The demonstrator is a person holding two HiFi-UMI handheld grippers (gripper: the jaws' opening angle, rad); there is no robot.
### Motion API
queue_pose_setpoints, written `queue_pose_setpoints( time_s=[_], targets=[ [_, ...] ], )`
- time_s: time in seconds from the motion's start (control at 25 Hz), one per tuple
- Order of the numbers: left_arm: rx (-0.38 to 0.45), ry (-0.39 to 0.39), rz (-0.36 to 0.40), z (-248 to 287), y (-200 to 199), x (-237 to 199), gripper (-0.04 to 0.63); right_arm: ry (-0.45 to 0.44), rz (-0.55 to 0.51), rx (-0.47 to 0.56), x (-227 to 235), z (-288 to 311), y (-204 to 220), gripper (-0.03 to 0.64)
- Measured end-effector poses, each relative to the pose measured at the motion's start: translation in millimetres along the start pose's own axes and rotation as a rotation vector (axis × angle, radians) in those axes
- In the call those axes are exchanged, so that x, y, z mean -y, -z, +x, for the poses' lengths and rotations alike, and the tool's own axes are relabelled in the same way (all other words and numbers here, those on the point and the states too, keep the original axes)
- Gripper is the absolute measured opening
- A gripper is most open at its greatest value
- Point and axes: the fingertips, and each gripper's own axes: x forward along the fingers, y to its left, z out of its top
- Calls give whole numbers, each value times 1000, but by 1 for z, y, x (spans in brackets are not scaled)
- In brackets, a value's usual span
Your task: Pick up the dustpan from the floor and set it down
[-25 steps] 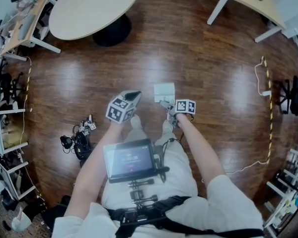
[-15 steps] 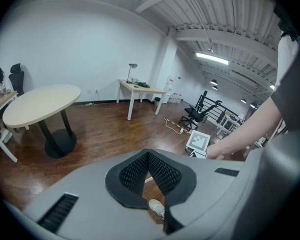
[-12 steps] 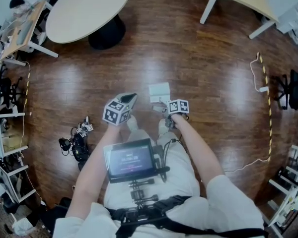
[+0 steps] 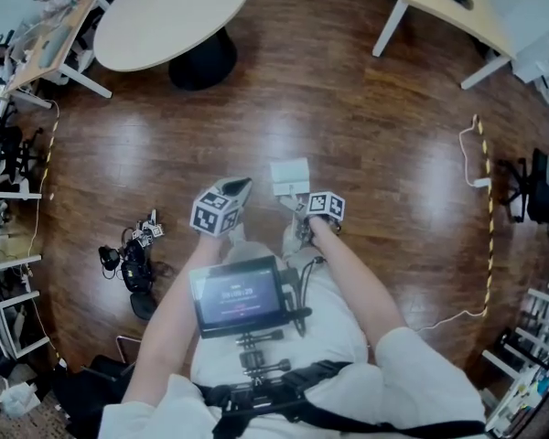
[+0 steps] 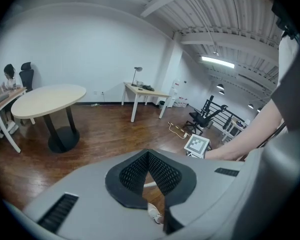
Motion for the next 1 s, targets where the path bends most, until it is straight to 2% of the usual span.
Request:
queue_pose_setpoints(
  time_s=[0.04,0.16,0.28,0.48,0.56,0.76,0.88,1.0],
  targets=[
    [1,-2,-2,-1,1,0,-5,7,-2,-15,3,-2,5,606],
    [0,-6,-6,-3,5,-4,-5,90,-200,-114,-2,-10,21,606],
    [-9,-6,-8,-1,6,-8,-5,98,-330,-141,-22,-22,25,606],
    [-20,6,-3,2,8,-7,-5,11,-264,-34,-29,-51,8,602],
    [-28,8,-5,4,10,-4,-5,-21,-259,7,-24,-63,2,571],
    [-41,14,-29,5,25,5,-6,-9,-330,76,-7,-87,-1,540],
    [-45,15,-43,6,37,8,-5,-16,-360,110,-4,-93,2,491],
    [-40,16,-54,6,48,15,-5,-28,-380,146,-4,-101,8,470]
  ],
)
